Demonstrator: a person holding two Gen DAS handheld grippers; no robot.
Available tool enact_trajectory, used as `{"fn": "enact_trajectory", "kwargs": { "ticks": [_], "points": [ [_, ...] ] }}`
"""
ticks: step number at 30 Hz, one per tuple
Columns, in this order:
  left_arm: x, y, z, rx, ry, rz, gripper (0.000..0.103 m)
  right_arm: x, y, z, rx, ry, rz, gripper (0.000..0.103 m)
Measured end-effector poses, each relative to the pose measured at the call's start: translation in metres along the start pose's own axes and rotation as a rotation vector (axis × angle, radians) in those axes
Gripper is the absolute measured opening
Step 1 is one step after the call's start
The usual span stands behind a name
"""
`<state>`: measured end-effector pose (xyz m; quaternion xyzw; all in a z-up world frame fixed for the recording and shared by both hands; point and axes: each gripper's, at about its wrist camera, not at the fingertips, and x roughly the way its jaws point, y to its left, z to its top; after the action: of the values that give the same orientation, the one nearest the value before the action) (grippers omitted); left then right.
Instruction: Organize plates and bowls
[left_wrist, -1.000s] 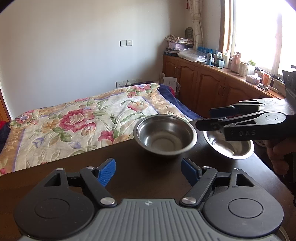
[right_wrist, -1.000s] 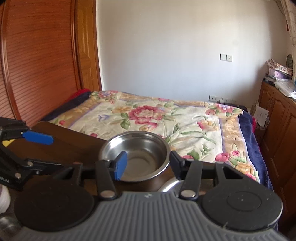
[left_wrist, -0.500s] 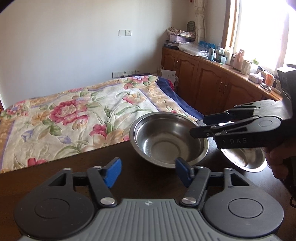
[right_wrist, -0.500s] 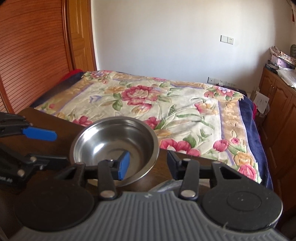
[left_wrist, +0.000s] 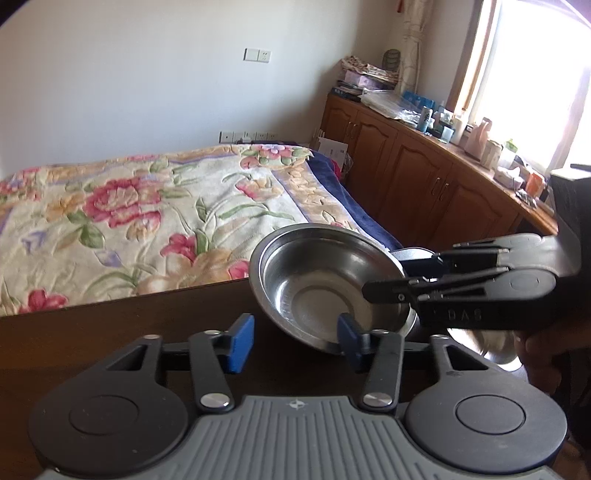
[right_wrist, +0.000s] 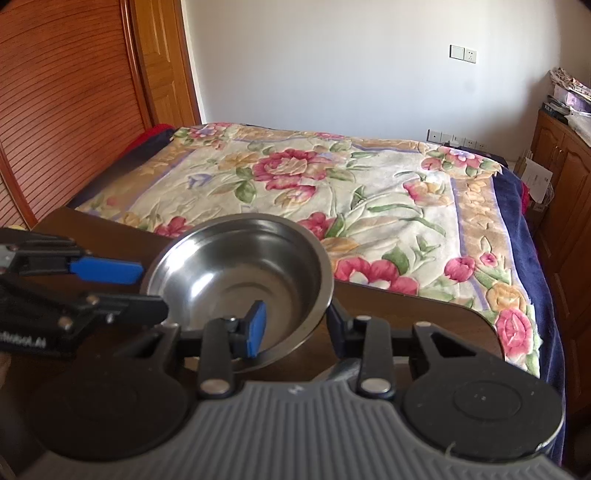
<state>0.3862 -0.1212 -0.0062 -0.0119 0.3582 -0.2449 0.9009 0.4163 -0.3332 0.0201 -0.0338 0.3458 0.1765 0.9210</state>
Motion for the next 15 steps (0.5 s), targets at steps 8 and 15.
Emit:
{"fn": "enact_trajectory", "kwargs": {
  "ticks": [8,15],
  "points": [
    [-0.003,0.006,-0.003,-0.046,-0.002,0.012,0.03,-0.006,0.002,-0.004,0.024,-0.017,0.011,0.028],
    [-0.017,0.009,-0.007,-0.046,-0.011,0.014,0.03,-0.019,0.007,-0.007,0.041,-0.048,0.043,0.026]
  ]
}}
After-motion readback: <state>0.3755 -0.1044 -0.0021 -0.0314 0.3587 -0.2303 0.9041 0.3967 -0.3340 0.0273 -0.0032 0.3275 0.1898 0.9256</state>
